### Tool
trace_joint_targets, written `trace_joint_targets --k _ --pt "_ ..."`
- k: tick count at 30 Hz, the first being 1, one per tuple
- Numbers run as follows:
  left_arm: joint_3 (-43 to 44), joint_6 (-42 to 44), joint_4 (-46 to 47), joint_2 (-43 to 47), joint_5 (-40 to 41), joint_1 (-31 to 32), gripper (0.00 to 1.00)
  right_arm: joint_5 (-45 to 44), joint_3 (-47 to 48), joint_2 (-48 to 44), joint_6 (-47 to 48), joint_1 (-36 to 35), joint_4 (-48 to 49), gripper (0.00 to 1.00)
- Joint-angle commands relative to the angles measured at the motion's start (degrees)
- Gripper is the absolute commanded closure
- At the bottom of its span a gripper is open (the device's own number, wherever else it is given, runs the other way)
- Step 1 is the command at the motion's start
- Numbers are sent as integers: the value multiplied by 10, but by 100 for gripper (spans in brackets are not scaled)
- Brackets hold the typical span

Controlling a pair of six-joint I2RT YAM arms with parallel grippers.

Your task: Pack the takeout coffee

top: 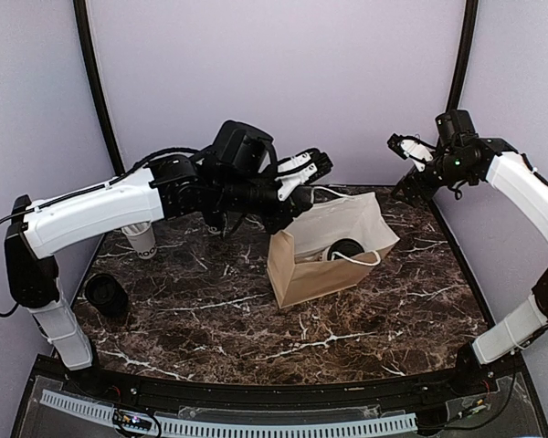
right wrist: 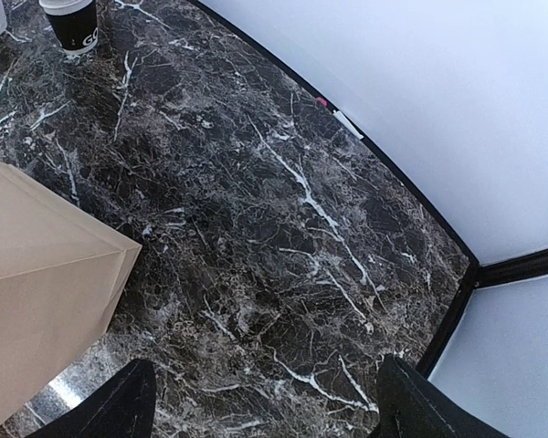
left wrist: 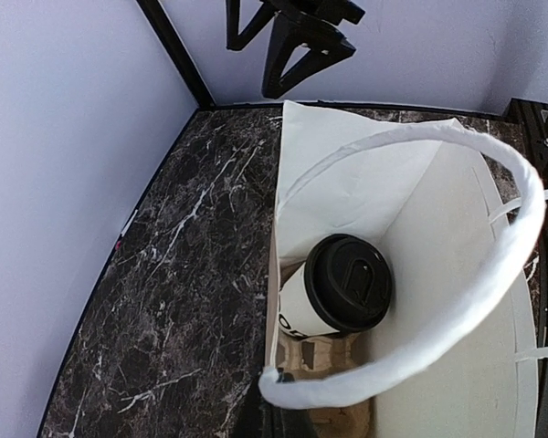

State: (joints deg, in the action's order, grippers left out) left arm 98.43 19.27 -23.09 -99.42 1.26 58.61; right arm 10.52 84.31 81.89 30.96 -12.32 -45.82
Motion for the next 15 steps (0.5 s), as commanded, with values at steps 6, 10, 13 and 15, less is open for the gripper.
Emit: trace_joint_targets --k 6,10,13,15 --pt "7 -65 37 -26 -63 -94 70 19 -1 0 -12 2 24 15" --pt "27 -76 37 -31 -55 -121 56 23 2 0 -16 2 23 15" --pt "30 -70 44 -11 -48 -125 44 24 -1 -2 -16 2 22 15" --pt "32 -65 43 4 -46 -125 40 23 -6 -4 -16 2 24 15"
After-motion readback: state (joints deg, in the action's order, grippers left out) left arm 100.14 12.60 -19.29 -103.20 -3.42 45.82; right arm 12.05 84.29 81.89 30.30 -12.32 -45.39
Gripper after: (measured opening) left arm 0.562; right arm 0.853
